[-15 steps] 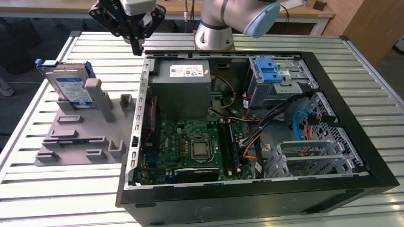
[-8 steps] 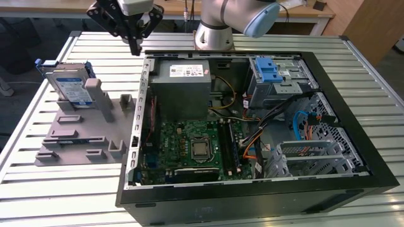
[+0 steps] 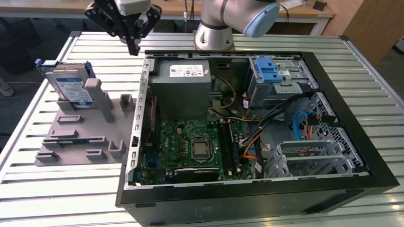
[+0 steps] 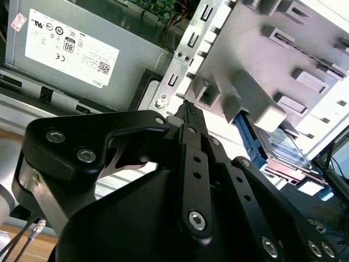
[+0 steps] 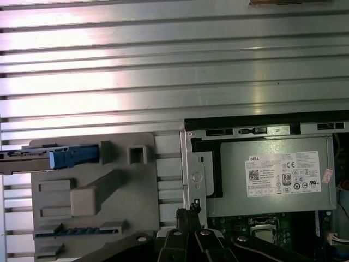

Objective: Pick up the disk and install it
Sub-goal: 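Reach for the disk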

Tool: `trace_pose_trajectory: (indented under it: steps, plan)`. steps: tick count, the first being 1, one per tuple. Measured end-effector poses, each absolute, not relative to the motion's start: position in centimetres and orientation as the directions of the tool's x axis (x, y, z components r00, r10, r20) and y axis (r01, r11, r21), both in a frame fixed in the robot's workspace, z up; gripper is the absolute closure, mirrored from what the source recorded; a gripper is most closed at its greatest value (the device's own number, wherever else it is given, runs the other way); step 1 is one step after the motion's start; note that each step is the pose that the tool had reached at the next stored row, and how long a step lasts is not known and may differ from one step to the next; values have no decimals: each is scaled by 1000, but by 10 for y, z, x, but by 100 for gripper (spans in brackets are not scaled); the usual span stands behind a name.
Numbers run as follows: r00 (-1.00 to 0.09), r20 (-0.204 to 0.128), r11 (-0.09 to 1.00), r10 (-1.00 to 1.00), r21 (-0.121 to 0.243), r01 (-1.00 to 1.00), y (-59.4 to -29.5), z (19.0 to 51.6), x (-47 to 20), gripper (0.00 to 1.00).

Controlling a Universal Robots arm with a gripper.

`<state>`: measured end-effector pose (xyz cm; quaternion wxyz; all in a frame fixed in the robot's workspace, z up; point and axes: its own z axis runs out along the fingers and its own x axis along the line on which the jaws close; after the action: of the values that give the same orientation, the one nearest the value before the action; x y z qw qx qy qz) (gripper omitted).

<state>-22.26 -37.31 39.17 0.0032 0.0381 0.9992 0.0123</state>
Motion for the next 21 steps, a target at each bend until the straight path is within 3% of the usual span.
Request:
trace_pose_trajectory:
  steps: [21]
  plan:
    - [-997, -5, 997, 76, 25, 76, -372, 391, -233, 89]
